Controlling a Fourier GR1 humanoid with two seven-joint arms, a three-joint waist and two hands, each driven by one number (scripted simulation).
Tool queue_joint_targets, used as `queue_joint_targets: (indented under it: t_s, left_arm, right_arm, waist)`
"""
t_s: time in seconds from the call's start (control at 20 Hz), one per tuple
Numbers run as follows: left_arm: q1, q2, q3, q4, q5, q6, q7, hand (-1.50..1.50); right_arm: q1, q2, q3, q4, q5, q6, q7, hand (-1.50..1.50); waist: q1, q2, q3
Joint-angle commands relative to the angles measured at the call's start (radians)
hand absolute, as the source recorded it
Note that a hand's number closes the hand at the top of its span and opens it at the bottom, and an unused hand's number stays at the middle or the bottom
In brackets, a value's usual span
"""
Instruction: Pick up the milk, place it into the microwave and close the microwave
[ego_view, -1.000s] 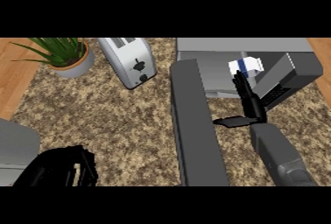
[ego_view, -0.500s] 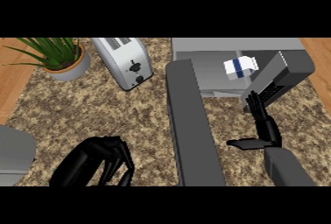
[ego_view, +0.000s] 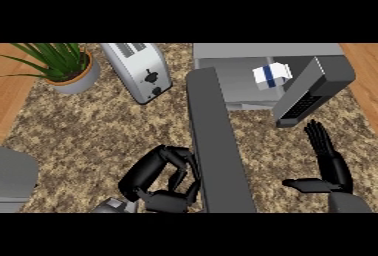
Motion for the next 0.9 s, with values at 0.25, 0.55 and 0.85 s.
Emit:
queue_joint_targets:
  t_s: [0.25,0.55,0.85]
  left_arm:
    - [-0.217,0.0,-0.228,0.421,0.009,0.323,-0.137,1.5]
    - [-0.289,0.0,-0.309,0.613,0.112,0.501,-0.349,1.5]
    - [-0.332,0.0,-0.421,0.709,0.276,0.6,-0.423,1.5]
  right_arm:
    - [0.173,-0.088,0.058,-0.298,-0.04,0.138,0.003,-1.5]
    - [0.218,-0.074,0.093,-0.442,-0.135,0.205,0.051,-1.5]
    - [0.248,-0.168,0.077,-0.583,-0.253,0.293,0.145,-1.5]
  waist:
    - [-0.025,0.006,-0.001]
    - [-0.041,0.012,-0.002]
    - [-0.083,0.017,-0.004]
